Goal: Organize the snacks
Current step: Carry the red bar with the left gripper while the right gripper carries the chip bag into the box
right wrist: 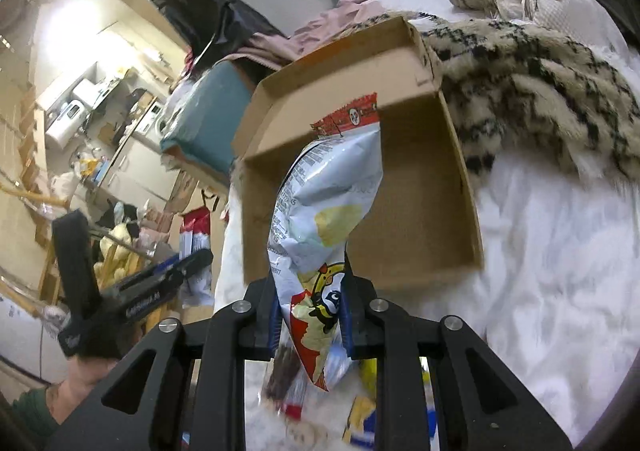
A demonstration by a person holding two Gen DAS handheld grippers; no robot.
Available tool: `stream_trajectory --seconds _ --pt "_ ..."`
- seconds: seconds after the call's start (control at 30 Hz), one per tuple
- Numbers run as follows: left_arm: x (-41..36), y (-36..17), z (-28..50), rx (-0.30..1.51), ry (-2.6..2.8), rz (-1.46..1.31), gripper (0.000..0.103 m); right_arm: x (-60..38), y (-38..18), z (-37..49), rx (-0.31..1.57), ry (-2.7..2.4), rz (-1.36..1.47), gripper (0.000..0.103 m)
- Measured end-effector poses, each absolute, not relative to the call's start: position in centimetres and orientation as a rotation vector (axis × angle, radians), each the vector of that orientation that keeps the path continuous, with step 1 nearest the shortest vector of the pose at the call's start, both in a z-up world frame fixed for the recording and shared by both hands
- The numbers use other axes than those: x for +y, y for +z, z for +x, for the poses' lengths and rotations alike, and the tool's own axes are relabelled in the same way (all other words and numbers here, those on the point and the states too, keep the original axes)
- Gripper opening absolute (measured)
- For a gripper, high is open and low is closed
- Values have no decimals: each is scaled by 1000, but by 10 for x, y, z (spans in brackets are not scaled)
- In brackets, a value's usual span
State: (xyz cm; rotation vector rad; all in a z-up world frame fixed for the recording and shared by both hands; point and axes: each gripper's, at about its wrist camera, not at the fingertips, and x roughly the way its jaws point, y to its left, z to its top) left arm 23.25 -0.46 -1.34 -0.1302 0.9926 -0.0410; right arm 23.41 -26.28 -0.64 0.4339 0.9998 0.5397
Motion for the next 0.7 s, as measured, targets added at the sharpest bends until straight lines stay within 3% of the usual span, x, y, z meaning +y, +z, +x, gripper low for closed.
stream_trajectory --seconds 0.3,0.7 --pt "-20 -64 249 990 -32 -37 22 -252 -61 268 1067 520 405 24" --pt "-13 -63 255 963 -24 -93 22 -234 -79 280 1125 577 355 25"
